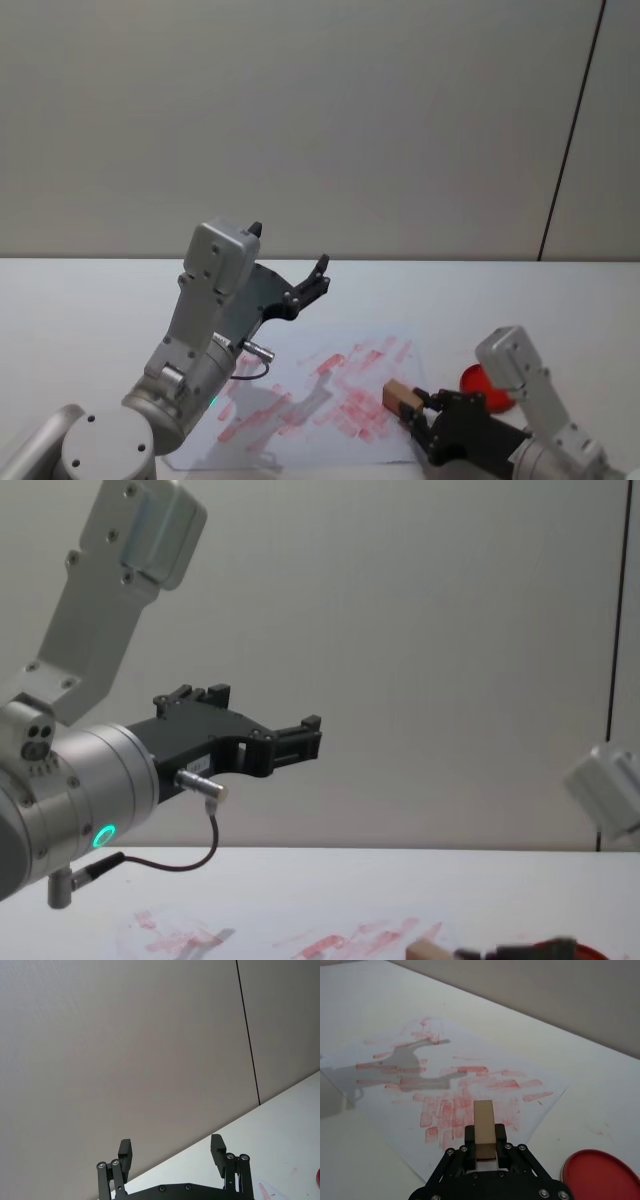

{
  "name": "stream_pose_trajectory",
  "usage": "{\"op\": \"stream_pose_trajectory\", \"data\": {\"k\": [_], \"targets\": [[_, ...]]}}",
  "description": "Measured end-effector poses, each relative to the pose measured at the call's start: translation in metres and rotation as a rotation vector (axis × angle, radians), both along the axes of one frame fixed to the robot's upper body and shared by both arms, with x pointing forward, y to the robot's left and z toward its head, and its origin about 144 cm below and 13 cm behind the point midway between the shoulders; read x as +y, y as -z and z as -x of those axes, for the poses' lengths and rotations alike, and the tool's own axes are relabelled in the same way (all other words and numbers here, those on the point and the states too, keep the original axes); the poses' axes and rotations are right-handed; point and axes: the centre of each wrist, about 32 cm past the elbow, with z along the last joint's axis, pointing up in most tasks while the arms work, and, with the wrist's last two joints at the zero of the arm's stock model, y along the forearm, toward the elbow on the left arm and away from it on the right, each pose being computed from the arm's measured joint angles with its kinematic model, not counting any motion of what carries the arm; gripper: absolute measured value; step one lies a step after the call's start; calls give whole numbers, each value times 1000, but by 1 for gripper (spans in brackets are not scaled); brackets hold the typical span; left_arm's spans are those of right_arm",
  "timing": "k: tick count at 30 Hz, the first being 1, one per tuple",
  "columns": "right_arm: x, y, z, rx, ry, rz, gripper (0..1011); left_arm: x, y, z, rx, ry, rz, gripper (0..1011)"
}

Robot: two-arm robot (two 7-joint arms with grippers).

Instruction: Use the one hand to pick up the stamp and affix it onto the A4 paper.

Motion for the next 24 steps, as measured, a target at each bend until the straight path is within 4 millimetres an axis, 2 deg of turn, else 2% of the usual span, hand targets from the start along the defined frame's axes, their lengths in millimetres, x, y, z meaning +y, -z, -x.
{"op": "stream_pose_trajectory", "data": {"k": [6,14,24], "targets": [[-5,-10,-2,-34,35,-56,213,0,0,0,0,0,0,1003],[-22,-25,-5,-81,103,-118,213,0,0,0,0,0,0,1003],[-39,-29,-4,-92,141,-110,213,0,0,0,0,0,0,1003]]}}
